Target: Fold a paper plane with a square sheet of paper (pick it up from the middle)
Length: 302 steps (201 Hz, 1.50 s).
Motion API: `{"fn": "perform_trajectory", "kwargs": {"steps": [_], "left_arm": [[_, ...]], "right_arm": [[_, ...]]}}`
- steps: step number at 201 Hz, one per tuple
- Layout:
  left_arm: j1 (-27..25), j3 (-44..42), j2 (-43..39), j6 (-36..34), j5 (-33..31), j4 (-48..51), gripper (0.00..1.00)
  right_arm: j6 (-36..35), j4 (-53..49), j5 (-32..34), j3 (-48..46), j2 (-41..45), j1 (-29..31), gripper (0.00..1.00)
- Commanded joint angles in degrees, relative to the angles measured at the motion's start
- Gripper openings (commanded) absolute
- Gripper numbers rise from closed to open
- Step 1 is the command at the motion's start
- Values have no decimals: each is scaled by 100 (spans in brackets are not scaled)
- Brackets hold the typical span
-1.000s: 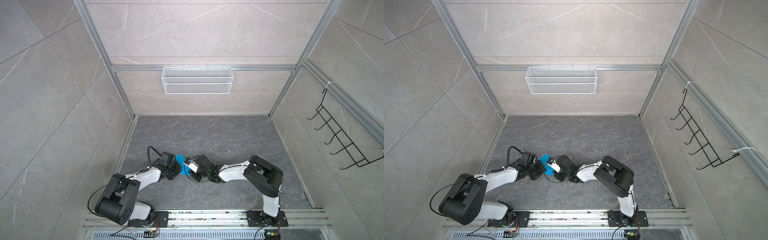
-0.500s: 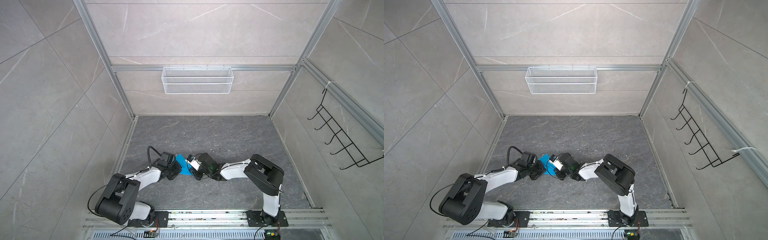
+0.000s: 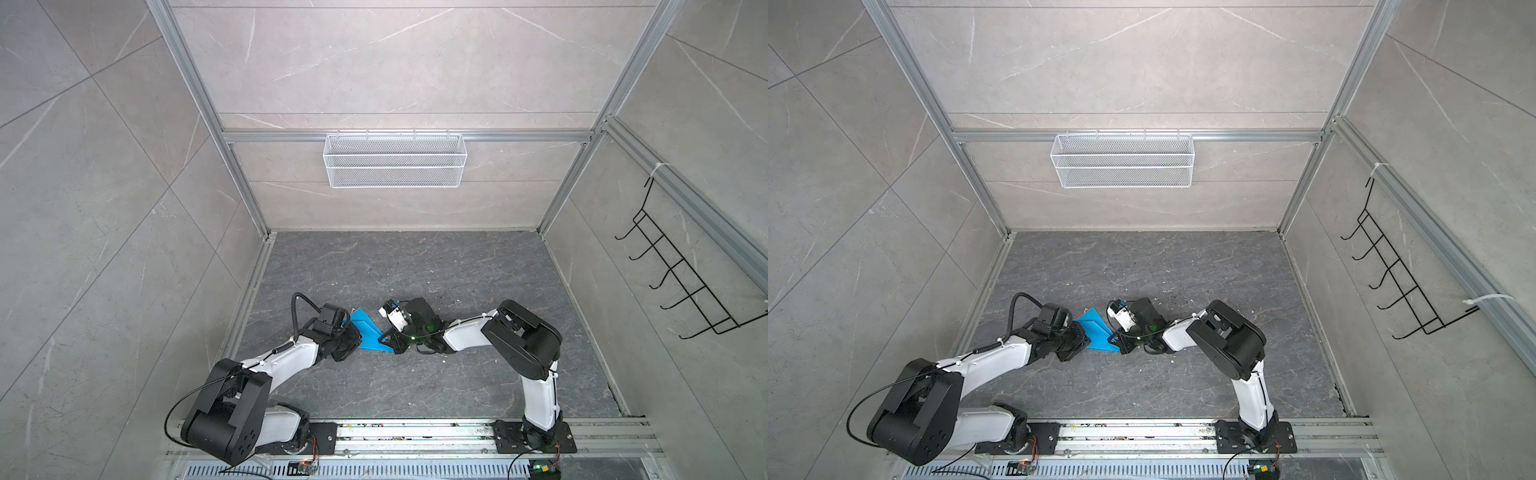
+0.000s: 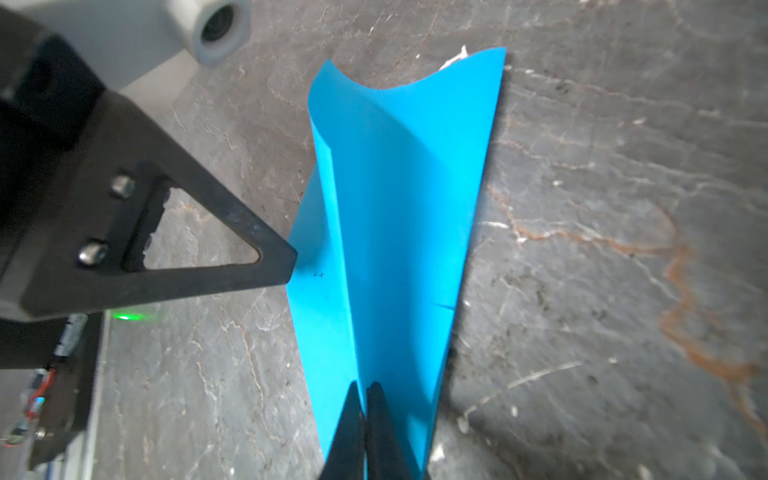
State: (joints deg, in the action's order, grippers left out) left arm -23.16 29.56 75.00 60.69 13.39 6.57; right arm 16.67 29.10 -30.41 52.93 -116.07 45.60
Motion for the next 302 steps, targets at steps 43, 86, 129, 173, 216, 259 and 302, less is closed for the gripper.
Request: {"fn": "perform_trajectory", "kwargs": {"steps": [43, 86, 129, 173, 216, 259, 302], "left_arm": [[-10, 254, -138, -373, 236, -361, 12], [-5, 218, 155, -356, 635, -1071, 16], [-13, 243, 451, -313, 719, -1355, 16], [-7, 343, 676, -377, 735, -1443, 16], [-11, 506, 896, -520, 685, -1356, 14], [-6, 541, 972, -567, 526, -1274, 14], [-4, 536, 1076, -622, 506, -1286, 13]], "right_arm": [[1041, 385, -578, 29, -331, -155, 5], [1733, 582, -844, 70, -525, -242, 5], [2305, 726, -999, 102, -687, -287, 5], [2414, 327, -1024, 208, -711, -309, 5], [2254, -334, -853, 296, -662, -310, 6], [2273, -855, -886, 484, -740, -315, 7], [2587, -942, -927, 502, -882, -333, 7]]}}
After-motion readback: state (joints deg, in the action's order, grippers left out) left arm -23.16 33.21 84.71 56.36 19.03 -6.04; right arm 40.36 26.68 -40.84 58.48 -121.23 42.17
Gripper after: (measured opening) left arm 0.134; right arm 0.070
